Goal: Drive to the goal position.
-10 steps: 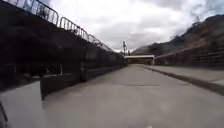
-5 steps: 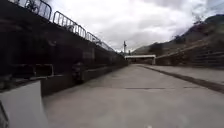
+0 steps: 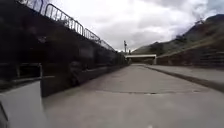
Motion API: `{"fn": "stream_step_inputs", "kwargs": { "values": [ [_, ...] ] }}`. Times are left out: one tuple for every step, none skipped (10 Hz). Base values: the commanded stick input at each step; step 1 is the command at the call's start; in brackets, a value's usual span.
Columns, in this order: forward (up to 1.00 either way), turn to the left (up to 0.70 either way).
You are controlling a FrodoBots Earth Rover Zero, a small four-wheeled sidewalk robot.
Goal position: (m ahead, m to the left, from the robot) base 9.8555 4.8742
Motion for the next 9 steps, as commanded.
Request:
{"fn": "stream_step_inputs", "kwargs": {
  "values": [
    [0.70, 0.00],
    [0.70, 0.00],
    [0.70, -0.27],
    [0.70, -0.27],
    [0.70, -0.27],
    [0.70, -0.27],
    [0.70, -0.27],
    [0.70, 0.00],
    [0.70, 0.00]
  ]
}}
